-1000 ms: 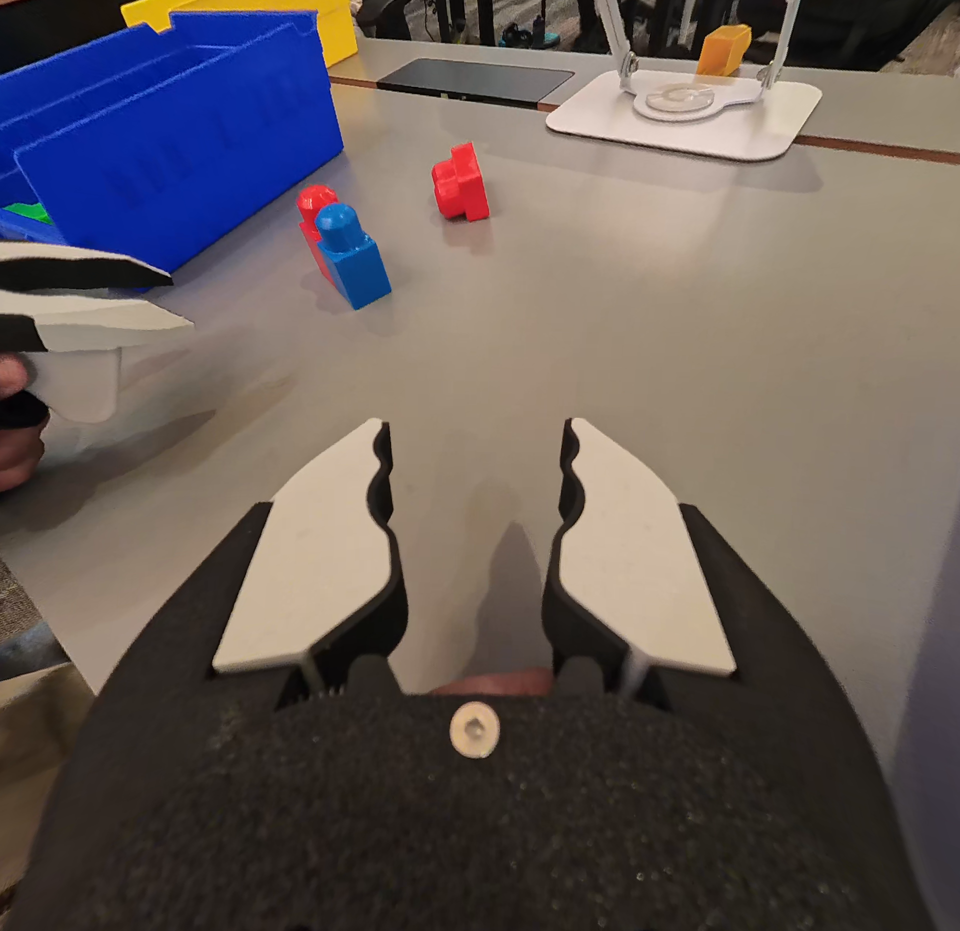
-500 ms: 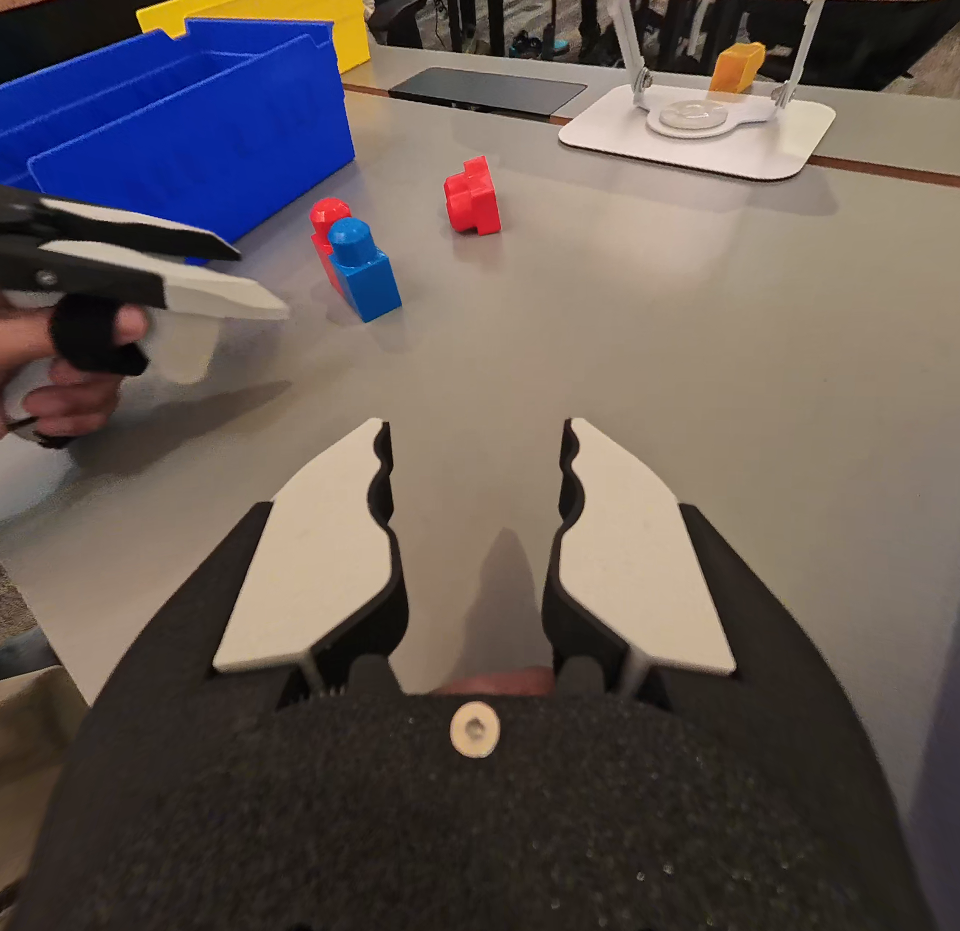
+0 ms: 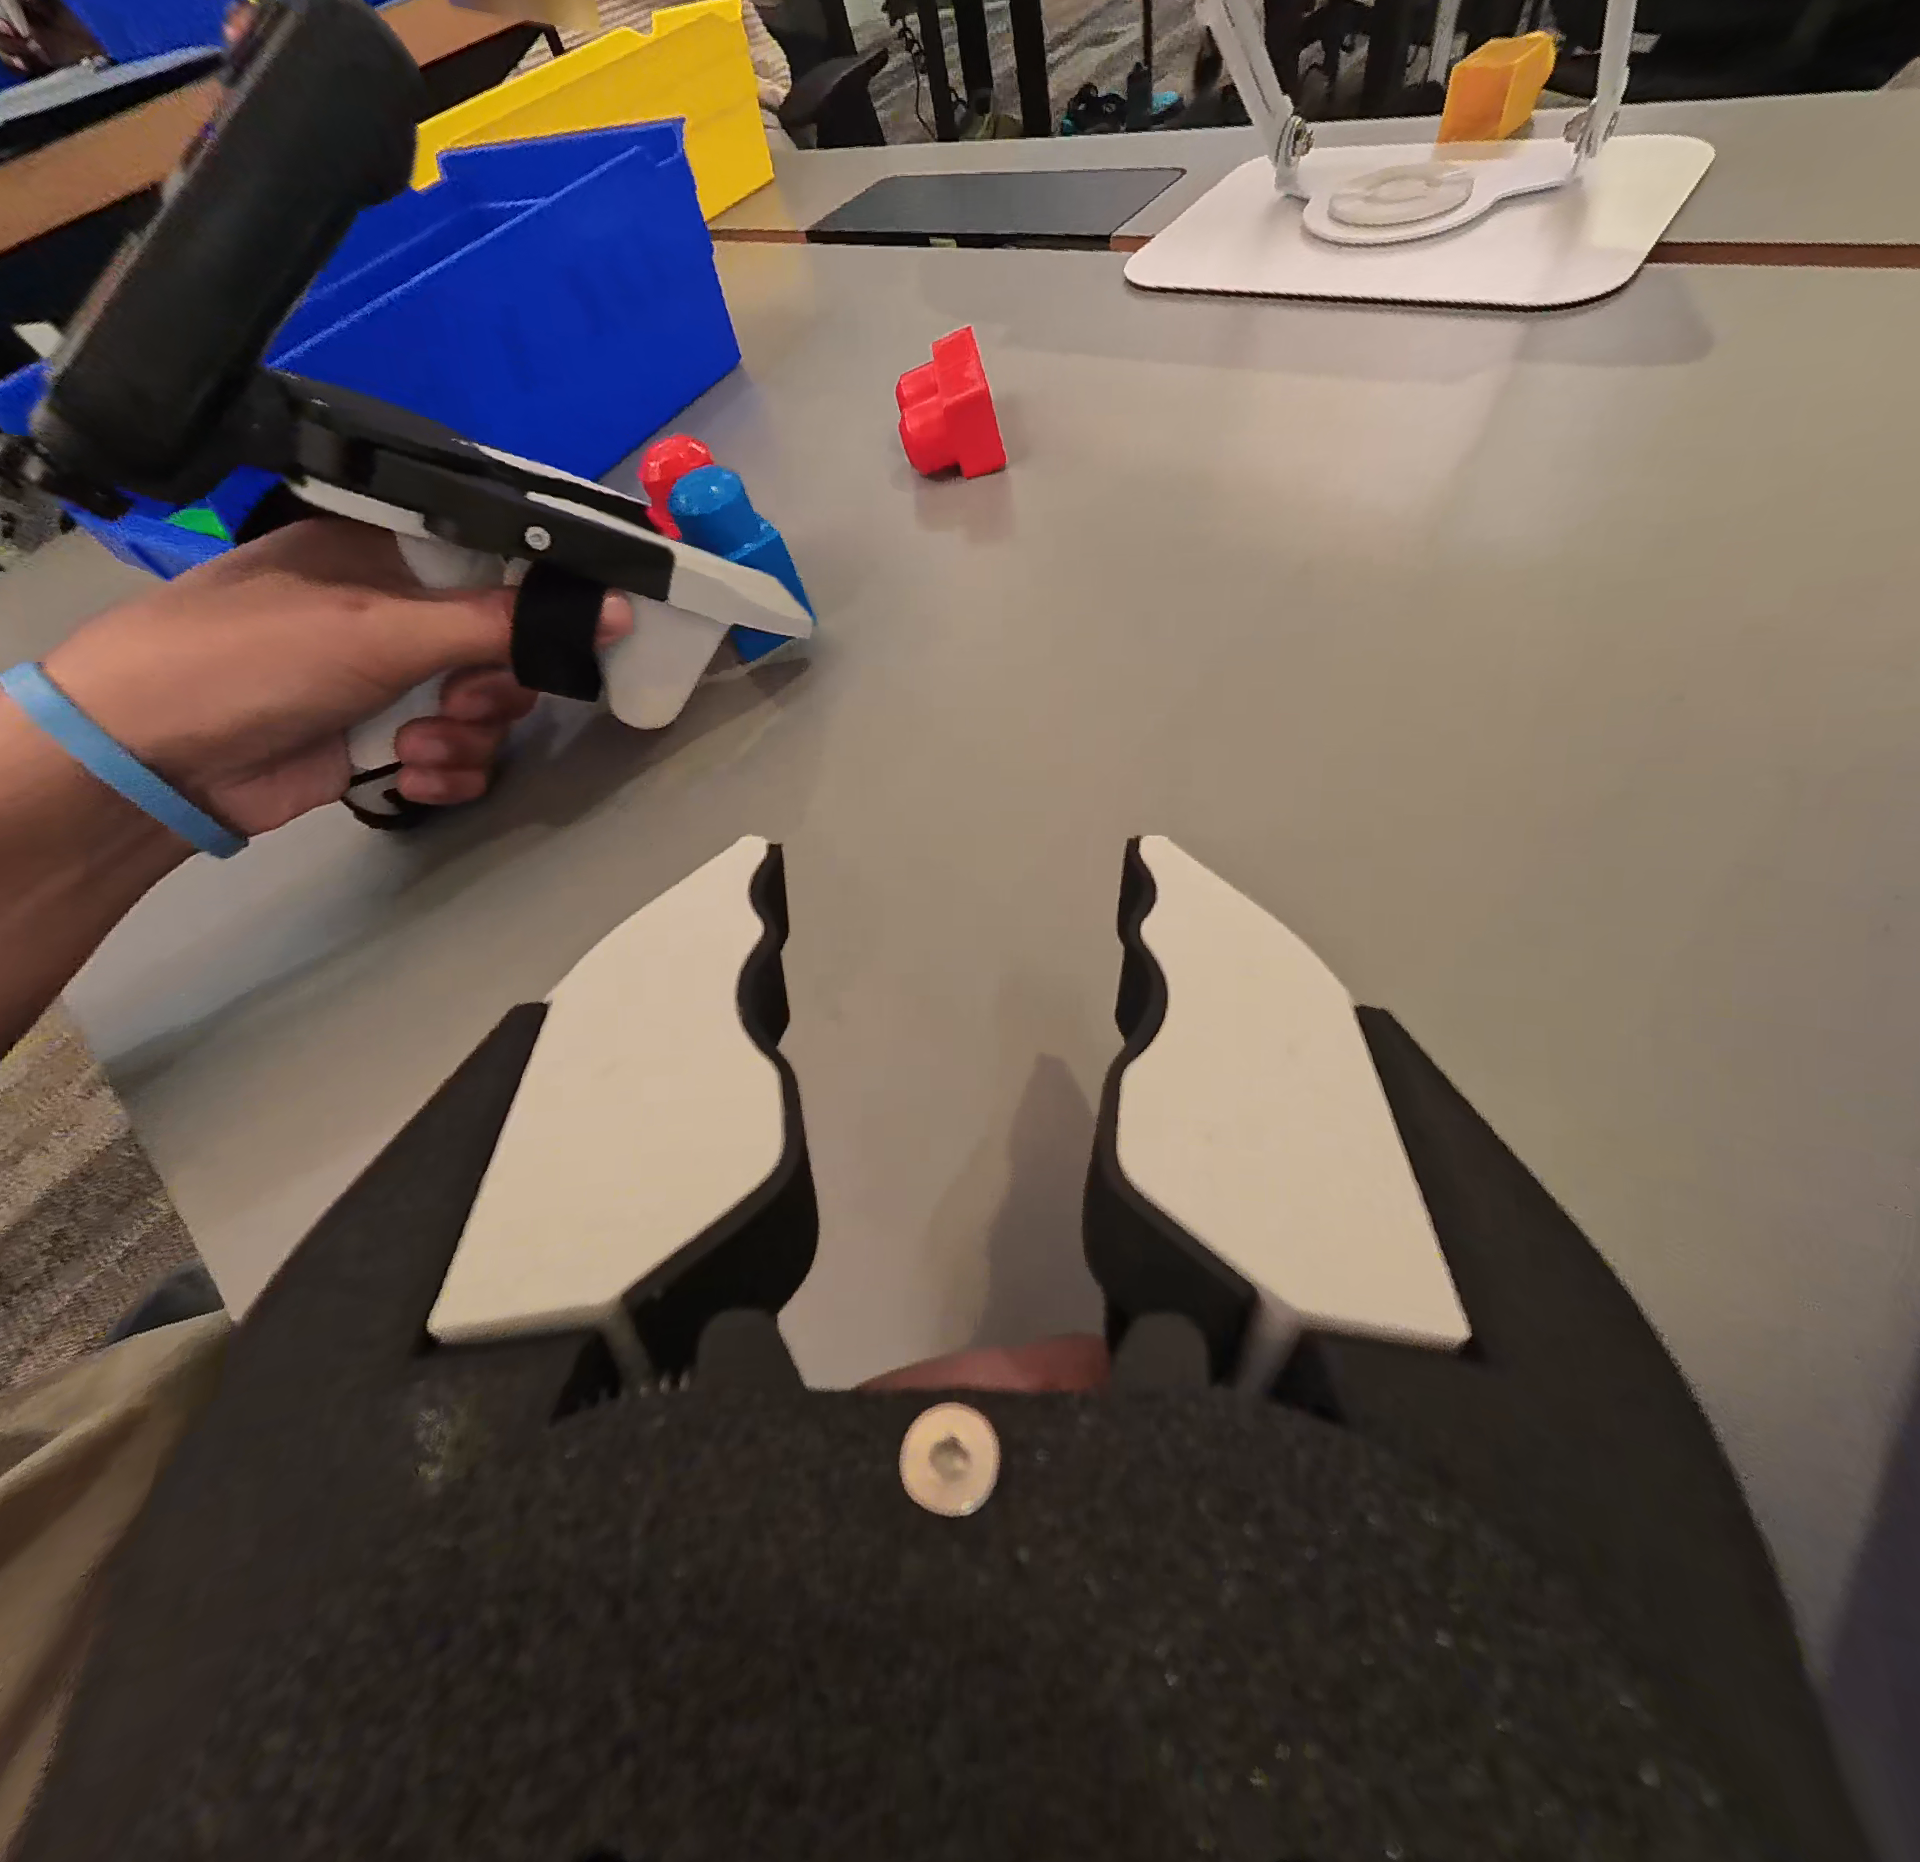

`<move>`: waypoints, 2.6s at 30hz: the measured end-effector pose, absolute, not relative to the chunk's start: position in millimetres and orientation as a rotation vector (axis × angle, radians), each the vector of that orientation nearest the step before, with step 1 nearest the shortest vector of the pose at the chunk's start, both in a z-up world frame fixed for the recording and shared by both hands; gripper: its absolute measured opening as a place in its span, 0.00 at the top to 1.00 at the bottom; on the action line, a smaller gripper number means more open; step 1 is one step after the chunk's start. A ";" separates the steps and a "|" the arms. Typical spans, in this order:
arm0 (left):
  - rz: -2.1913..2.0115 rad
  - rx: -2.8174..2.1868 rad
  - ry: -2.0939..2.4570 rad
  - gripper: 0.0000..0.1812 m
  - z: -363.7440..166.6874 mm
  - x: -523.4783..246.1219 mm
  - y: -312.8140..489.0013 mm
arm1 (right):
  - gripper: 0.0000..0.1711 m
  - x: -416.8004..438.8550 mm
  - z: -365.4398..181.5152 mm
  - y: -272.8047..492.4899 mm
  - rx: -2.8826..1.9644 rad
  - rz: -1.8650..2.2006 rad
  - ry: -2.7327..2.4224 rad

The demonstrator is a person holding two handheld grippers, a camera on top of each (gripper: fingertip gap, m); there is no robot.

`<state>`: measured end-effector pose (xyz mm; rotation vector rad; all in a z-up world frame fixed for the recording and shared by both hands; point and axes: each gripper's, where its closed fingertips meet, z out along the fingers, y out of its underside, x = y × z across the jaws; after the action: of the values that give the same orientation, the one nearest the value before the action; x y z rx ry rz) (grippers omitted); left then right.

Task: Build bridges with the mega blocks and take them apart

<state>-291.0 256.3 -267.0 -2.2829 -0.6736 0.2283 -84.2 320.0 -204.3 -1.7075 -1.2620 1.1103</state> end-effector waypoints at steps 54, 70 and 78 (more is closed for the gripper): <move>0.252 -2.265 -0.389 0.51 -237.3 -267.3 256.7 | 0.67 -81.9 -199.0 325.4 -1.704 1.087 -1.264; 0.167 -2.245 -0.281 0.51 -230.9 -214.6 202.2 | 0.66 -89.1 -202.5 316.8 -1.688 1.040 -1.294; 0.137 -2.222 -0.293 0.51 -224.7 -224.9 196.2 | 0.65 -127.0 -191.5 323.7 -1.637 0.959 -1.362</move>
<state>-224.9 196.2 -224.7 -2.2219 -0.2933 0.1368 -127.0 323.7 -191.5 -1.6369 -1.3616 0.9591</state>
